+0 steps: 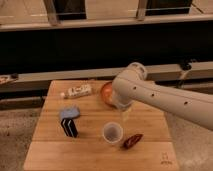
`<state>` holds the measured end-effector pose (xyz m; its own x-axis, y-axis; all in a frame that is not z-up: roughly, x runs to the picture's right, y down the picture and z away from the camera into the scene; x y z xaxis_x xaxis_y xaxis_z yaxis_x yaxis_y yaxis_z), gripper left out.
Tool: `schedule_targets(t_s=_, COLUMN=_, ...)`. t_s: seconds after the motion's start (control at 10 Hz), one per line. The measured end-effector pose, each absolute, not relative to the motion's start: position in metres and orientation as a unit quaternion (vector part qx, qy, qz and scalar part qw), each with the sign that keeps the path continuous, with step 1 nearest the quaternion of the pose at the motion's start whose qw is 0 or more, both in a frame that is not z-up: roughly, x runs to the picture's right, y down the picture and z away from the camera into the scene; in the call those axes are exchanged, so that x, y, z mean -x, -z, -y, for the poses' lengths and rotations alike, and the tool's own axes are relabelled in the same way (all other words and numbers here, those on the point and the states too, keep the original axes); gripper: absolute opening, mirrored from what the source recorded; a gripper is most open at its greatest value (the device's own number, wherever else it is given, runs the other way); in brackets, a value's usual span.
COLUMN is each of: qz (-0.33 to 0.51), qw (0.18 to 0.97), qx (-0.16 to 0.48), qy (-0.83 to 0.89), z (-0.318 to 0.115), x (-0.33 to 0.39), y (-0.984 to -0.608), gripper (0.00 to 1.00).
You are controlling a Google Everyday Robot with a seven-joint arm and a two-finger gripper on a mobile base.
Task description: Knock the eraser over
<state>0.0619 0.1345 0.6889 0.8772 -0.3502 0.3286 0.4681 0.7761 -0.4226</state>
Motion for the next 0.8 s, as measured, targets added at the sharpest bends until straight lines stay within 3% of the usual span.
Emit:
schedule_targets(t_s=0.6, qz=0.145, qw=0.932, qx=0.25, qy=0.219, z=-0.151, x=-0.037, y=-0.688, gripper=0.8)
schedule_targets(t_s=0.7, qz=0.149, qw=0.931, qx=0.25, qy=0.219, z=-0.152, x=-0.033, y=-0.688, gripper=0.78)
schedule_targets(t_s=0.8, qz=0.153, qw=0.931, qx=0.25, qy=0.219, z=-0.154, x=-0.033, y=-0.688, gripper=0.69)
